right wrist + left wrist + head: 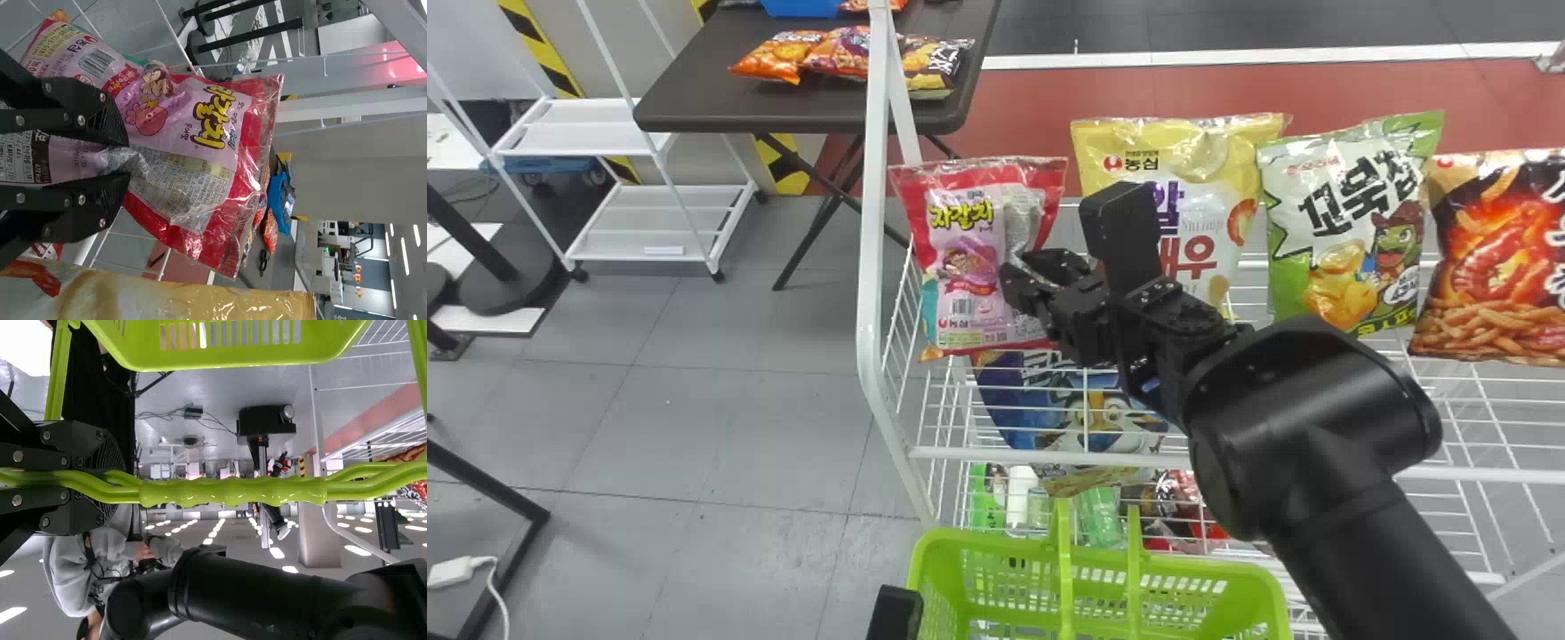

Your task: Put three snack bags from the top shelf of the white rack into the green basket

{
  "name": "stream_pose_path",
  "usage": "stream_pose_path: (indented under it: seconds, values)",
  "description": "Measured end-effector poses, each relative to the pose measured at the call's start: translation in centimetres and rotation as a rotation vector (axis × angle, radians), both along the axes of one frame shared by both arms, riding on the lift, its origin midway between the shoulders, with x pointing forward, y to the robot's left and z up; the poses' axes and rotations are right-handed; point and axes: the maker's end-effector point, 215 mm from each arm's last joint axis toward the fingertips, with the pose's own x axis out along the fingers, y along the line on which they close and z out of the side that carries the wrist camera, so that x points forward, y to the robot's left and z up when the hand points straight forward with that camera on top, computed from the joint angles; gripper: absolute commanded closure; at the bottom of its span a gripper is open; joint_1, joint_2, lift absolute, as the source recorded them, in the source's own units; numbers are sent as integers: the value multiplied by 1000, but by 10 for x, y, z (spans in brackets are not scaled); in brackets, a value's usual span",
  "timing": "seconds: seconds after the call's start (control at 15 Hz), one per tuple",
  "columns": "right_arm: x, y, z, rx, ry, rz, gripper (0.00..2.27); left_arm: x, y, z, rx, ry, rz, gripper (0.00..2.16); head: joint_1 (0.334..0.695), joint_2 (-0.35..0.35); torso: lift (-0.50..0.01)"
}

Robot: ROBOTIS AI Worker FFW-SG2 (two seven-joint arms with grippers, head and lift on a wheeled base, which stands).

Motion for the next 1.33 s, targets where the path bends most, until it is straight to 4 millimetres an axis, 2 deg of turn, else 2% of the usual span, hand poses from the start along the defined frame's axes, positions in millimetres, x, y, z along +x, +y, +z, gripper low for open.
stream_pose_path:
  seconds: [0.33,0.47,0.6,0.67,0.73,0.87,1.0,1.07,1.13,1.27,1.33]
  values:
    - [-43,10,21,37,6,48,2098,4,0,4,-9,-8,1,2152,695,145,0]
    - [-56,4,31,47,-3,33,2098,3,-1,5,-12,-10,-3,2152,695,137,0]
    - [-77,-6,47,44,-27,5,2098,4,-1,6,-12,-13,-3,2152,695,128,0]
    - [-89,-19,59,34,-52,-23,2098,5,-1,6,-10,-18,-2,2152,695,118,0]
    - [-100,-38,73,25,-79,-63,2098,7,-1,7,-8,-24,-2,2152,695,68,0]
    - [-120,-87,94,11,-114,-141,2098,10,-2,8,-4,-35,-3,2152,695,-22,0]
    - [-142,-140,106,12,-113,-198,2098,13,-2,9,-1,-43,-1,2152,695,-113,0]
    - [-156,-166,109,19,-100,-223,2094,15,-3,8,3,-47,0,2152,695,-212,0]
    - [-170,-189,109,19,-84,-245,2094,17,-2,8,8,-50,5,2152,695,-260,0]
    - [-192,-218,100,13,-30,-267,2094,19,4,8,16,-48,25,2152,695,-322,0]
    - [-204,-227,88,9,25,-266,2094,20,8,8,21,-48,38,2152,695,-343,0]
